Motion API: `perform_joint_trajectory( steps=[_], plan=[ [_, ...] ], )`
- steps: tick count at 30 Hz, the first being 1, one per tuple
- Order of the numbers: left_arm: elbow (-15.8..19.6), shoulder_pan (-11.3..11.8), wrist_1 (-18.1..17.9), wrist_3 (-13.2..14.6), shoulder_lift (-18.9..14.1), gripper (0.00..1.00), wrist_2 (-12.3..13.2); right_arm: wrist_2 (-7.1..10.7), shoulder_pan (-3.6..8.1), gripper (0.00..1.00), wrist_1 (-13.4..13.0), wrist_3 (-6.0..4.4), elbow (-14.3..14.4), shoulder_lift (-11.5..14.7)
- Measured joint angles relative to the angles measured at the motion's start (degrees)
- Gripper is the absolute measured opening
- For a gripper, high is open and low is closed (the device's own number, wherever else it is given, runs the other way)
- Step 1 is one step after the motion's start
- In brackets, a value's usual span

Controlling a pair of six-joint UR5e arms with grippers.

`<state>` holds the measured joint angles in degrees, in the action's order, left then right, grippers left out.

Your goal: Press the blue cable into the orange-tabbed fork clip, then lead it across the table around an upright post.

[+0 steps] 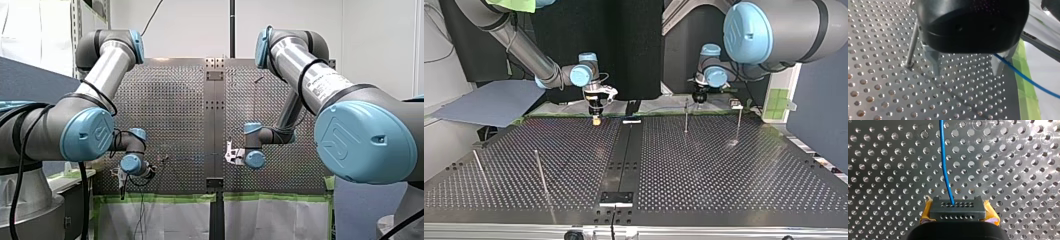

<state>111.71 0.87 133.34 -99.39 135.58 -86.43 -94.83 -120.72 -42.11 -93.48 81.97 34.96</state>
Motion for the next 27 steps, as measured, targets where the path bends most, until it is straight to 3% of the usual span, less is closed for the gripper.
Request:
perform_joint_trajectory(
  steps=[11, 21, 27],
  plan=[
    [3.64, -0.05, -1.43, 1.13, -3.42, 1.0, -0.21, 0.16, 0.0, 0.0, 0.04, 0.08, -0.01, -0.06],
    [7.96, -0.78, -3.56, 4.64, -4.59, 1.0, 2.65, 0.17, 0.07, 0.0, 0.17, -0.11, -0.08, -0.05],
    [9.3, -0.71, -4.85, 4.89, -5.72, 1.0, 2.51, 0.21, 0.12, 0.0, 0.28, -0.11, -0.1, -0.06]
  ],
)
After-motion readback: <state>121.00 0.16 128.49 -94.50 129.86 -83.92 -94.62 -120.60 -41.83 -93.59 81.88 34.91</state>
